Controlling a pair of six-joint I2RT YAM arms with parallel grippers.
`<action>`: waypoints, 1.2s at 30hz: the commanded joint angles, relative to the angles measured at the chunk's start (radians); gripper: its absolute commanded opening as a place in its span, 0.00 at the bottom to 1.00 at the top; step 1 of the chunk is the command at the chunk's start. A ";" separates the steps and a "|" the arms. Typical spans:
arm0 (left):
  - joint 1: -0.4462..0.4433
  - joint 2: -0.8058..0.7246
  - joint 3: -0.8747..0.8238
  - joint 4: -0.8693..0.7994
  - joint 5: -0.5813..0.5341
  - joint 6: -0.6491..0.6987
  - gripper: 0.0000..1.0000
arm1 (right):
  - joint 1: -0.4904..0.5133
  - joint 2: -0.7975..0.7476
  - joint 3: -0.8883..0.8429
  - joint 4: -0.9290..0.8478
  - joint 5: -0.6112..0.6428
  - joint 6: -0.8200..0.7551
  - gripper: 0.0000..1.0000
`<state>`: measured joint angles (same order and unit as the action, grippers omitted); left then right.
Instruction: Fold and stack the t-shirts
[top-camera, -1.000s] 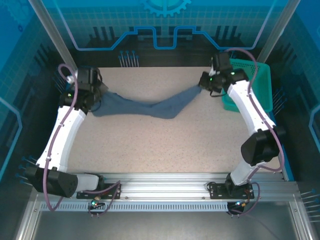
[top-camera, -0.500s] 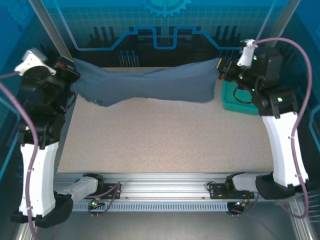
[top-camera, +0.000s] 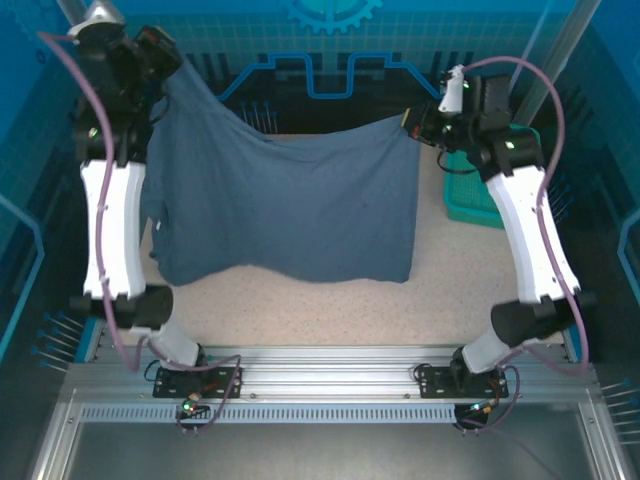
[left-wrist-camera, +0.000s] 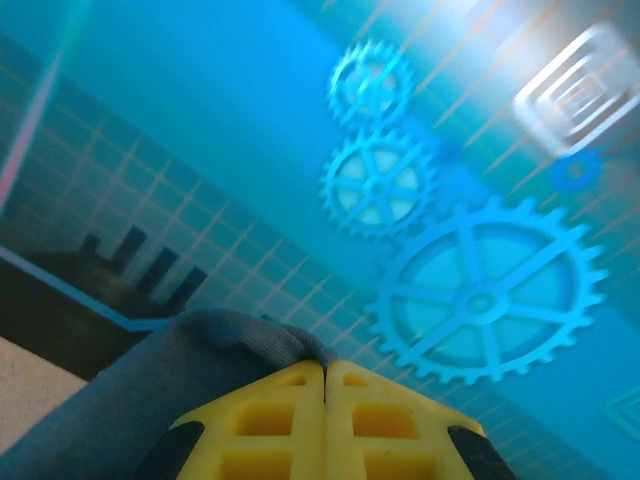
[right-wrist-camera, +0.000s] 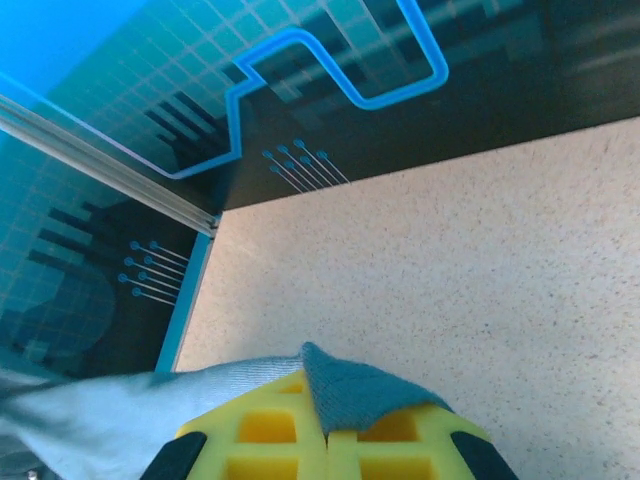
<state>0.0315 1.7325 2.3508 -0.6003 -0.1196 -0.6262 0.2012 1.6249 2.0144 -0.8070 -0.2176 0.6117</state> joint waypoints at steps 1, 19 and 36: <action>0.044 0.081 0.094 0.077 0.165 -0.028 0.00 | -0.025 0.078 0.125 0.048 -0.064 0.031 0.00; 0.087 -0.131 0.162 0.176 0.310 -0.091 0.00 | -0.157 0.199 0.460 -0.005 -0.114 0.102 0.00; -0.288 -0.879 -1.679 -0.149 -0.006 -0.674 0.00 | 0.010 -0.103 -0.912 0.118 0.145 0.153 0.00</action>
<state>-0.2356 0.8795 0.8001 -0.7822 -0.1596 -1.1233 0.2035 1.5059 1.1900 -0.6834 -0.1570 0.7170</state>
